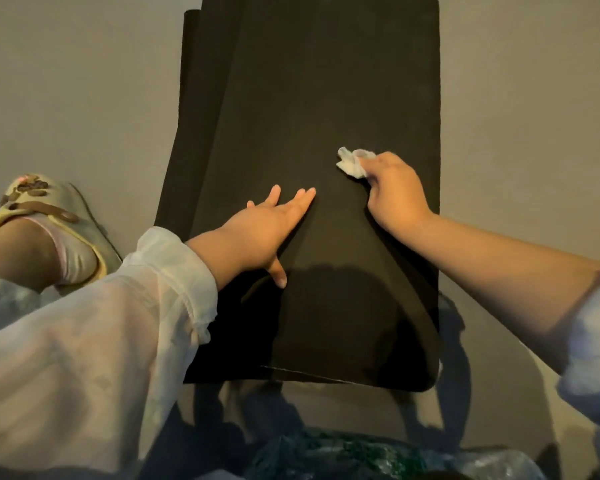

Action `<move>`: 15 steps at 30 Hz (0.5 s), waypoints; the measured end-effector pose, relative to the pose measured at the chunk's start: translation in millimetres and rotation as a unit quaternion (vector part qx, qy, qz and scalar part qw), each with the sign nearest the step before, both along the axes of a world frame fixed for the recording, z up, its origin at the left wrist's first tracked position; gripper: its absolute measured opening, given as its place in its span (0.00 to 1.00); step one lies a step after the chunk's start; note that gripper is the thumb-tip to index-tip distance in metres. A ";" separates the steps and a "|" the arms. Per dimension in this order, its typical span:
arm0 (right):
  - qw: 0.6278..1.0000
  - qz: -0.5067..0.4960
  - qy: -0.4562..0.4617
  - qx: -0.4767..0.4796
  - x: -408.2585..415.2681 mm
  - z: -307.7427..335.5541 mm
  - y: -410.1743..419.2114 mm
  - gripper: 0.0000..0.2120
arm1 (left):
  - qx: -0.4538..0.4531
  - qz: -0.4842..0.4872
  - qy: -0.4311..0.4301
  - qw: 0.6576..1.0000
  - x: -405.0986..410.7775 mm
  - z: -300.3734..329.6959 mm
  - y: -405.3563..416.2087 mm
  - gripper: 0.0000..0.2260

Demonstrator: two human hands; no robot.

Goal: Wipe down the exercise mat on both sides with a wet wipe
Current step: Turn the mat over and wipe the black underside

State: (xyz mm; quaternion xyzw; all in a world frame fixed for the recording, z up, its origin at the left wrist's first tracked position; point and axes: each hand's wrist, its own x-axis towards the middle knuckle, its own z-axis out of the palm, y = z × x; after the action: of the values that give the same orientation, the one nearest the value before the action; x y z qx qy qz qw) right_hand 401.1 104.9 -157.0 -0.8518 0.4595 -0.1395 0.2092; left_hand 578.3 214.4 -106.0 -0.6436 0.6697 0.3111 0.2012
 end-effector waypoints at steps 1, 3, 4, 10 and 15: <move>0.999 0.035 -0.001 0.001 -3.3 3.6 12.6 0.20 | -0.001 -0.001 0.000 1.000 -0.5 1.4 -0.3 0.65; 0.993 0.117 -0.003 0.006 -11.2 10.5 43.6 0.19 | 0.001 -0.002 -0.003 1.000 -2.3 4.2 -0.5 0.64; 0.988 0.156 0.002 0.010 -15.5 13.3 60.0 0.19 | 0.004 -0.005 -0.009 1.000 -3.9 5.3 -0.5 0.64; 0.945 0.311 0.068 0.072 -41.0 22.9 130.6 0.22 | 0.017 -0.068 -0.103 0.992 -23.9 15.1 -2.9 0.61; 0.910 0.409 0.045 0.050 -70.8 30.4 162.0 0.20 | 0.035 -0.099 -0.159 0.982 -35.6 18.2 -6.0 0.56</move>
State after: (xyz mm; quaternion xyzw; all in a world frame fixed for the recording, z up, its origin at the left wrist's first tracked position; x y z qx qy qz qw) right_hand 330.3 266.9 -126.6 -0.9591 0.0866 0.0200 0.2689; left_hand 542.7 208.4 -87.9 -0.6081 0.6780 0.2068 0.3574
